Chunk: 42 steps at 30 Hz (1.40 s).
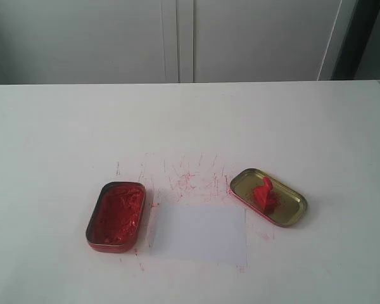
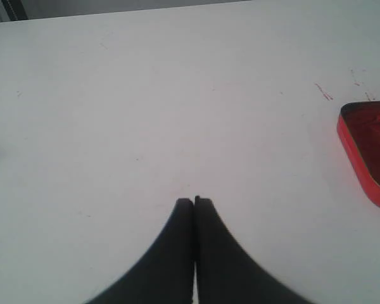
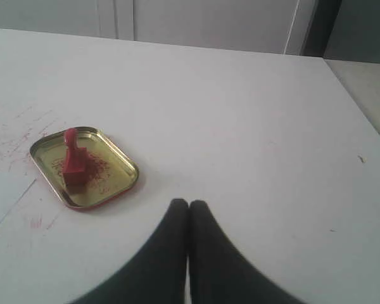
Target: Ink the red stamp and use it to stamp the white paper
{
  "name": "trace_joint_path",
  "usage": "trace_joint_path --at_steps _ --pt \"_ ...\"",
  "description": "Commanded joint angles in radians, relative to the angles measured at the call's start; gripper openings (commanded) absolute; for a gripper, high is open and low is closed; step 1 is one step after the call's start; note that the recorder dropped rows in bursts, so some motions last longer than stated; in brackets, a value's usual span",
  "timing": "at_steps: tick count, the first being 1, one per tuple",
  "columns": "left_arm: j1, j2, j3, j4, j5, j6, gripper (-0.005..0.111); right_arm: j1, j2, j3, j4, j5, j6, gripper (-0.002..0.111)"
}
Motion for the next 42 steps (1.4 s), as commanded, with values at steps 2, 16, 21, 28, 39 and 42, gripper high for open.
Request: trace_joint_path --at_steps 2,16,21,28,39,42 --pt "0.001 -0.003 0.004 0.001 0.002 -0.002 0.0 0.002 -0.005 0.007 -0.004 -0.016 -0.008 0.0" --pt "0.001 -0.003 0.004 0.001 0.002 -0.002 0.0 0.002 -0.005 0.007 -0.004 -0.016 -0.008 0.0" --pt "0.001 -0.003 0.004 0.001 0.002 -0.002 0.0 0.002 -0.005 0.007 -0.004 -0.016 -0.008 0.0" --pt "0.001 -0.003 0.004 0.001 0.002 -0.002 0.0 0.002 -0.005 0.007 -0.005 -0.107 -0.008 0.0" --pt "0.001 -0.003 0.004 0.001 0.002 -0.002 0.0 0.002 -0.005 0.007 -0.005 -0.305 -0.008 0.0" --pt "0.001 -0.003 0.004 0.001 0.002 -0.002 0.0 0.002 -0.005 0.007 -0.005 -0.343 -0.008 0.0"
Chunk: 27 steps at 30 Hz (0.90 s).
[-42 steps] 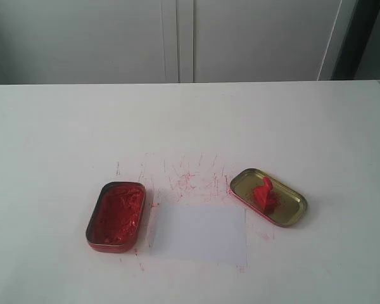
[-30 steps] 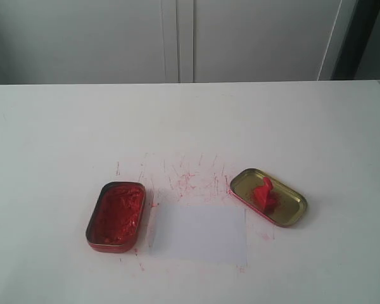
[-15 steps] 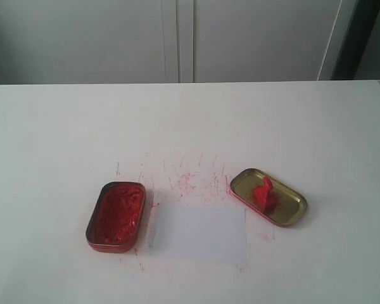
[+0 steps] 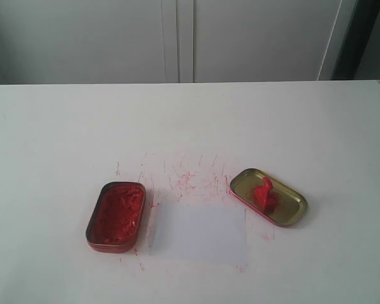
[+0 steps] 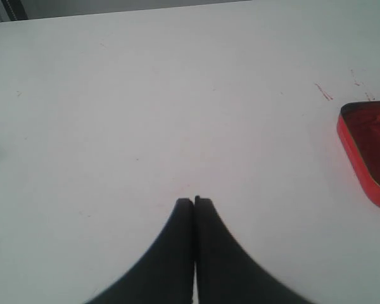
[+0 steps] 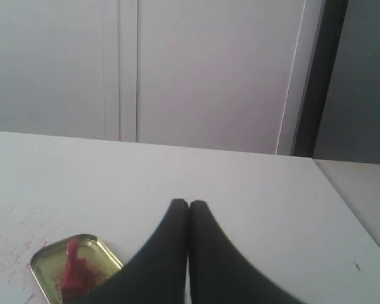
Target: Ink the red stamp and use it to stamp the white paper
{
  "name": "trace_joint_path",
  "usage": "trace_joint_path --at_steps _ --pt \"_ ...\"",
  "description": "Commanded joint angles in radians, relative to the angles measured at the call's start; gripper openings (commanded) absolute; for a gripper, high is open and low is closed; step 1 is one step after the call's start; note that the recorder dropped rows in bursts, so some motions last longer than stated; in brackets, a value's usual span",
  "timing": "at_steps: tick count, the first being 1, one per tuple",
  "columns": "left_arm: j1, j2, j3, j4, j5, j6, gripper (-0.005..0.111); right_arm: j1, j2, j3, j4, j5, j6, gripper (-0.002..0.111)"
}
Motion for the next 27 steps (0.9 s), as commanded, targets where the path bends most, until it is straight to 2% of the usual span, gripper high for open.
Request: trace_joint_path --at_steps 1,10,27 --pt "0.001 -0.003 0.004 0.001 0.002 -0.002 0.0 0.002 -0.005 0.007 -0.005 -0.073 -0.008 0.0" --pt "0.001 -0.003 0.004 0.001 0.002 -0.002 0.0 0.002 -0.005 0.007 -0.005 -0.251 -0.008 0.0" --pt "0.001 -0.003 0.004 0.001 0.002 -0.002 0.0 0.002 -0.005 0.007 -0.005 -0.272 -0.008 0.0"
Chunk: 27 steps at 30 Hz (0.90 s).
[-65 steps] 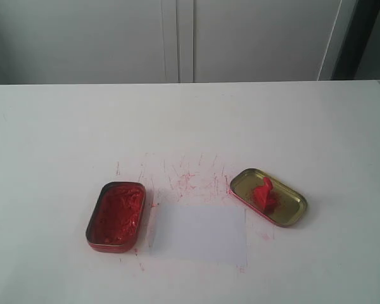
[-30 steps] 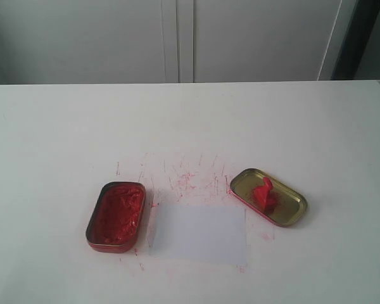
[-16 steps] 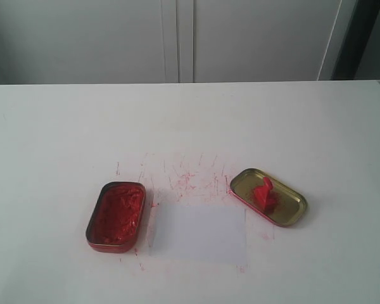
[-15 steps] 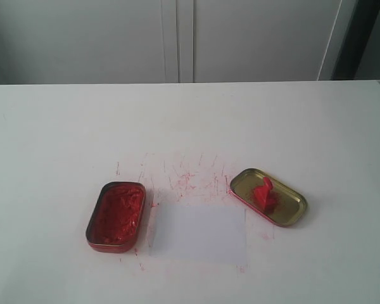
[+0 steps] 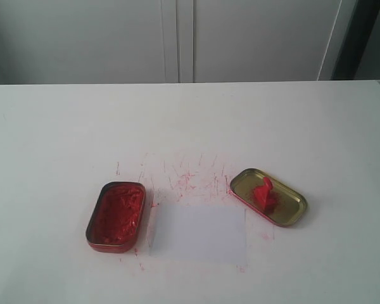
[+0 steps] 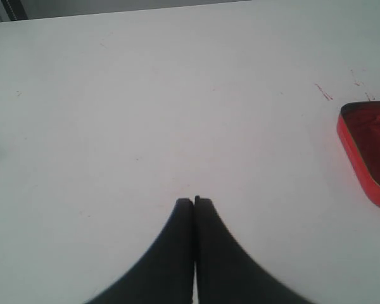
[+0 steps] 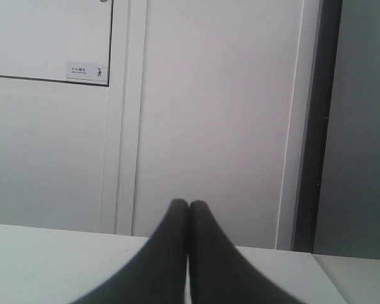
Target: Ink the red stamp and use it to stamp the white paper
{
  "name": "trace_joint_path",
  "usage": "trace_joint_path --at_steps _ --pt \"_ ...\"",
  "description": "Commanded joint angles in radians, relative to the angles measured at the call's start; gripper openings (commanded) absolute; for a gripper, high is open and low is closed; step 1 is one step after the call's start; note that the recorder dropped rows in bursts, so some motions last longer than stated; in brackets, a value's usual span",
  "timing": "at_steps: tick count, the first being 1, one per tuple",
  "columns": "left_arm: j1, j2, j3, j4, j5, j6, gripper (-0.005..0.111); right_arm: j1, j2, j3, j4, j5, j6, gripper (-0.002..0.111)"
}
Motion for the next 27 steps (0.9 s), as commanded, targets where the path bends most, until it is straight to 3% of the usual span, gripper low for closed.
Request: trace_joint_path --at_steps 1,7,14,27 --pt "0.001 -0.003 0.004 0.001 0.002 -0.002 0.0 0.002 -0.005 0.007 -0.005 -0.017 -0.008 0.0" --pt "0.001 -0.003 0.004 0.001 0.002 -0.002 0.0 0.002 -0.005 -0.032 -0.005 0.01 -0.008 0.0" --pt "0.001 -0.003 0.004 0.001 0.002 -0.002 0.0 0.002 0.03 -0.163 -0.005 0.188 -0.008 0.0" --pt "0.001 -0.003 0.004 0.001 0.002 -0.002 0.0 0.002 0.417 -0.401 -0.005 0.313 -0.008 0.0"
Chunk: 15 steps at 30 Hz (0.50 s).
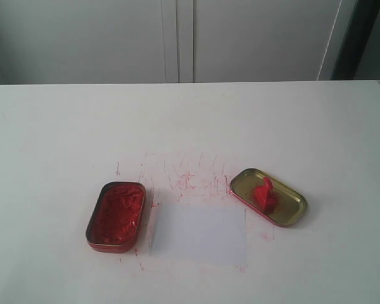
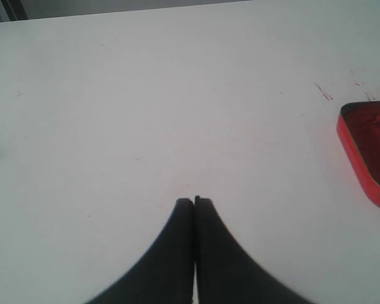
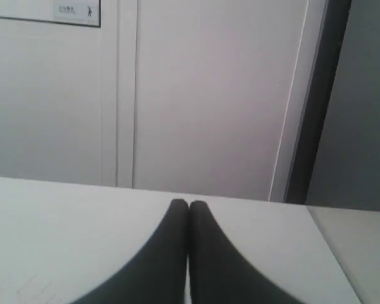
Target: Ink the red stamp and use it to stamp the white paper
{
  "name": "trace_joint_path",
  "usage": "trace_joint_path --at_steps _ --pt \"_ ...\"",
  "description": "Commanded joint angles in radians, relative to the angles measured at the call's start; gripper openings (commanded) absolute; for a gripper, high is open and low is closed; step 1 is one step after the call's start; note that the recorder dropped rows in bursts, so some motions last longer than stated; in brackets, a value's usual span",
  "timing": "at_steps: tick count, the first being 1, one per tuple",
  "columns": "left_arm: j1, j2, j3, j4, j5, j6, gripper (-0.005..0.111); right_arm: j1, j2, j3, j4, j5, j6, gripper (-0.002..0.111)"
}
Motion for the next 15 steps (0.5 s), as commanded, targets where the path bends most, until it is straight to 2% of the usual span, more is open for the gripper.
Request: trace_joint_path --at_steps 1,15 --pt "0.001 -0.003 0.004 0.001 0.002 -0.002 0.0 0.002 0.132 -0.072 -0.003 0.078 -0.008 0.0" --pt "0.001 -0.003 0.004 0.001 0.002 -0.002 0.0 0.002 0.661 -0.368 0.082 0.418 -0.008 0.0"
